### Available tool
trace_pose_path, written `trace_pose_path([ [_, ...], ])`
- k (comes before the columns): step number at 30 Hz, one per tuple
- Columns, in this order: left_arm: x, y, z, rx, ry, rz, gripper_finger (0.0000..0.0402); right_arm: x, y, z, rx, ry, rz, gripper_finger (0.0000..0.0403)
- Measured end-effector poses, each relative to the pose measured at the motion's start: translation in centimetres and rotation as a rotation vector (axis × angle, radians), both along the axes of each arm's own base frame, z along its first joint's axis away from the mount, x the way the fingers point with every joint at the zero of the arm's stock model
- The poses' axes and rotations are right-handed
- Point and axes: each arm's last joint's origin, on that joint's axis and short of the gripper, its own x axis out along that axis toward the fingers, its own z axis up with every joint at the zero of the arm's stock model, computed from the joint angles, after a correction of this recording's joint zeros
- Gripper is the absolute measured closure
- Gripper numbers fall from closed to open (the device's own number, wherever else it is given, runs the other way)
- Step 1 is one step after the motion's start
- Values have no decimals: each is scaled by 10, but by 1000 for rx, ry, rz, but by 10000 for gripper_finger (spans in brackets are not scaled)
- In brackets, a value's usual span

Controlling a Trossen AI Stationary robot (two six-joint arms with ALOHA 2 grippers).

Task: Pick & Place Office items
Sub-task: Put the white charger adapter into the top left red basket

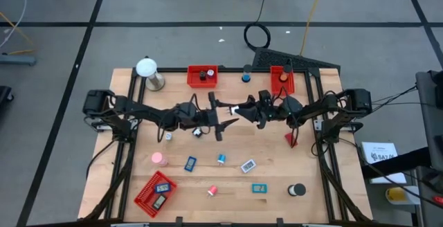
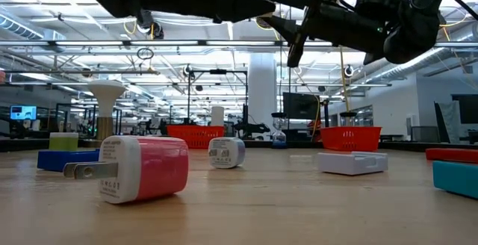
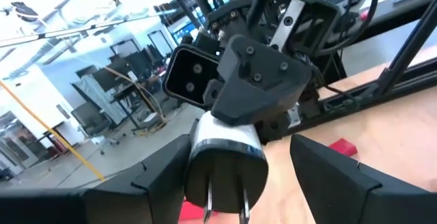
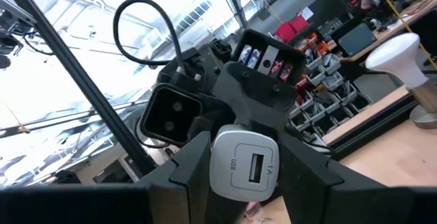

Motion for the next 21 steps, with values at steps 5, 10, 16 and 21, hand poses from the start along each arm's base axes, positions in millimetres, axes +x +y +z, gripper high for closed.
trace_pose_path([
  [5, 1, -1, 2, -7, -7, -29, 199, 0, 1, 0, -1, -1, 8, 273],
  [10, 1, 0, 2, -4, -7, -27, 261, 0, 2, 0, 3, 0, 12, 273],
  [16, -3, 0, 5, -16, 19, -16, 263, 2, 2, -2, -29, 29, -21, 252],
  [21, -19, 6, 18, -87, 97, 8, 264, 2, -1, -4, -61, 48, -113, 192],
])
